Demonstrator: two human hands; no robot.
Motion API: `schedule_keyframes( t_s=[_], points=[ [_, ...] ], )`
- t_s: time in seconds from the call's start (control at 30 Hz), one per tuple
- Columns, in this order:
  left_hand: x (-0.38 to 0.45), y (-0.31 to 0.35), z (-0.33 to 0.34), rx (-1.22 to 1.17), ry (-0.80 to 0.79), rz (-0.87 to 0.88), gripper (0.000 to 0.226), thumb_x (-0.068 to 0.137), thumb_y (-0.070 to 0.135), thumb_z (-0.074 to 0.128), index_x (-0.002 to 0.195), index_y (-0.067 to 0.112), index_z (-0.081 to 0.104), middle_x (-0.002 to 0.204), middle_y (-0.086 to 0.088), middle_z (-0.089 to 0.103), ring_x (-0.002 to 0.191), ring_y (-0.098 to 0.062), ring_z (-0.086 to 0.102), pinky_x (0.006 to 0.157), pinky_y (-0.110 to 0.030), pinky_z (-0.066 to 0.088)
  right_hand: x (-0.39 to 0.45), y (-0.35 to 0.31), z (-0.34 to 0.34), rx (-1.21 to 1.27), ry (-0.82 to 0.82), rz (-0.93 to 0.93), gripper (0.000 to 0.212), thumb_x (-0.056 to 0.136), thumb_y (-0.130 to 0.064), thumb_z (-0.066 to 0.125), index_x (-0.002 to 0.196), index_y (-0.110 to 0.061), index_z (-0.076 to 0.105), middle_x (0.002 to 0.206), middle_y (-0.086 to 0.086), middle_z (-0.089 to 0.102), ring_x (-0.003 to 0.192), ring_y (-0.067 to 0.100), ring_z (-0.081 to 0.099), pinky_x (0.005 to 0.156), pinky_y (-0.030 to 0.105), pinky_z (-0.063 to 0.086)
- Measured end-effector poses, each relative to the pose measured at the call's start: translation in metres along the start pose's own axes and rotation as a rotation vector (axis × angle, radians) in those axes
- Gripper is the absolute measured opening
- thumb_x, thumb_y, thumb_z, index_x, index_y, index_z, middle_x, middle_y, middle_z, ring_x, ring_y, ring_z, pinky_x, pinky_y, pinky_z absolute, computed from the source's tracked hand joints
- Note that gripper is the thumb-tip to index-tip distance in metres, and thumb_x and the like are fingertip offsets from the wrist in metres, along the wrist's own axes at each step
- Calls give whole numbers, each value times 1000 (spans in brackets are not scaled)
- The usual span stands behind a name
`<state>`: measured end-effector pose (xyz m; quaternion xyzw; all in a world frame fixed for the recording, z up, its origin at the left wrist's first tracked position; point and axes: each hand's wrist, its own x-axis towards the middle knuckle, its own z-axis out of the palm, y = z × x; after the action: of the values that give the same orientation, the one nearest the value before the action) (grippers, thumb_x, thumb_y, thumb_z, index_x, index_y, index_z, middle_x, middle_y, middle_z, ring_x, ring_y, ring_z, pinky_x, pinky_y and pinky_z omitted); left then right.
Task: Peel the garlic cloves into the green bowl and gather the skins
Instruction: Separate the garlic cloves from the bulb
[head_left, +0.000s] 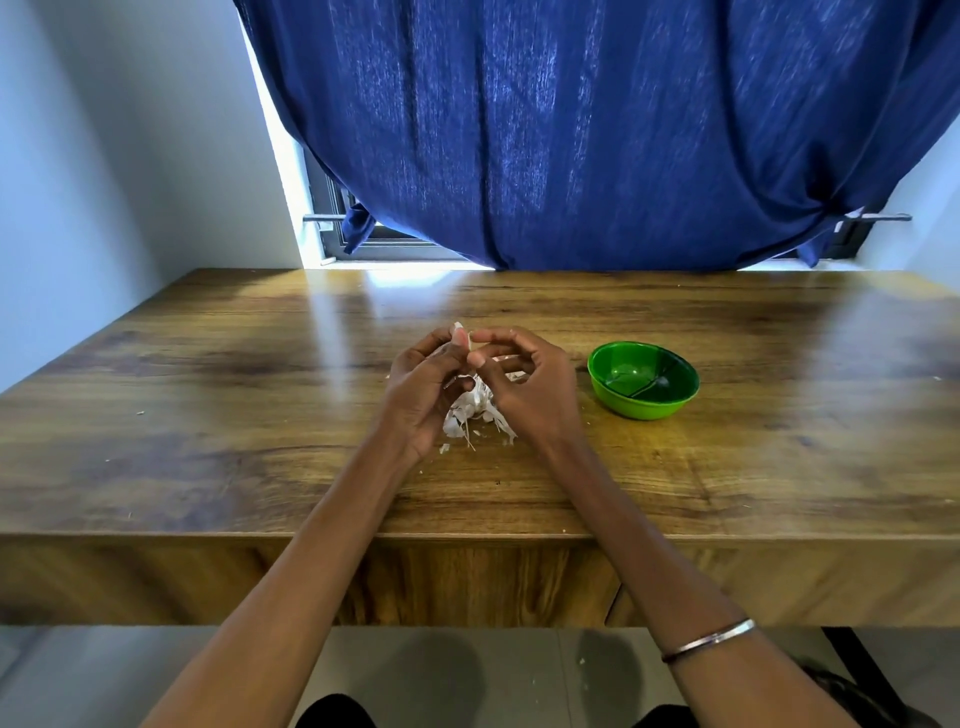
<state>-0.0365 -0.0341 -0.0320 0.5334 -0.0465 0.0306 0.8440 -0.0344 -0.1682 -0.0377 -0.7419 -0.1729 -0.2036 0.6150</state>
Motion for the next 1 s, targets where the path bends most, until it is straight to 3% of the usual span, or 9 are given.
schedule_keyframes(
  t_s=[0.1, 0.2, 0.37, 0.47, 0.57, 0.7, 0.87, 1.0],
  points=[
    [-2, -1, 2, 54, -46, 49, 22, 99, 13, 64, 81, 20, 76, 97, -11, 76, 80, -15, 68, 64, -23, 56, 0, -1, -1, 58, 33, -2, 16, 85, -20, 80, 101, -15, 79, 94, -7, 78, 84, 7, 74, 70, 31, 62],
    [-6, 1, 7, 103, -78, 90, 16, 101, 14, 59, 88, 14, 68, 84, -1, 74, 72, -7, 66, 63, -19, 54, -1, -1, -4, 103, 69, -3, 12, 83, -13, 81, 95, -15, 80, 90, -8, 79, 83, 8, 75, 70, 30, 62],
    [-7, 1, 6, 145, -80, 131, 8, 89, 24, 66, 93, 18, 68, 89, -4, 72, 73, -9, 65, 61, -21, 54, 1, 2, -5, 140, 27, 90, 8, 85, -12, 79, 93, -15, 78, 87, -5, 78, 79, 8, 75, 67, 26, 60],
    [-6, -2, 6, 186, -80, 163, 4, 93, 20, 65, 95, 18, 67, 84, 6, 70, 72, -8, 65, 60, -22, 54, 2, 2, -4, 220, -36, 170, 6, 87, -13, 77, 92, -13, 76, 86, 1, 78, 77, 13, 75, 64, 26, 60],
    [-5, -3, 7, 220, -78, 203, 8, 101, 10, 58, 100, 15, 64, 76, 14, 67, 73, -5, 66, 62, -21, 54, 2, 3, -3, 299, -59, 227, 15, 86, -15, 79, 95, -4, 74, 90, 12, 78, 79, 26, 76, 72, 37, 63],
    [-3, -4, 5, 360, -30, 308, 15, 103, 9, 58, 99, 21, 65, 70, 18, 62, 67, -1, 57, 60, -23, 48, 2, 1, -4, 272, -69, 204, 15, 85, -16, 79, 91, -4, 72, 86, 6, 77, 76, 18, 75, 76, 32, 62],
    [-1, -5, 6, 365, 41, 276, 17, 102, 6, 59, 95, 17, 69, 82, 6, 68, 74, -12, 63, 61, -27, 55, 3, 1, -4, 250, 11, 170, 14, 85, -10, 80, 95, -3, 73, 86, 6, 77, 76, 15, 75, 73, 27, 61],
    [2, -7, 0, 452, 219, 268, 16, 98, -1, 62, 98, 9, 74, 91, -3, 75, 73, -14, 69, 58, -30, 58, 4, 5, -5, 186, 99, 133, 16, 84, -9, 81, 98, -11, 76, 89, 1, 78, 81, 14, 75, 75, 27, 61]
  ],
)
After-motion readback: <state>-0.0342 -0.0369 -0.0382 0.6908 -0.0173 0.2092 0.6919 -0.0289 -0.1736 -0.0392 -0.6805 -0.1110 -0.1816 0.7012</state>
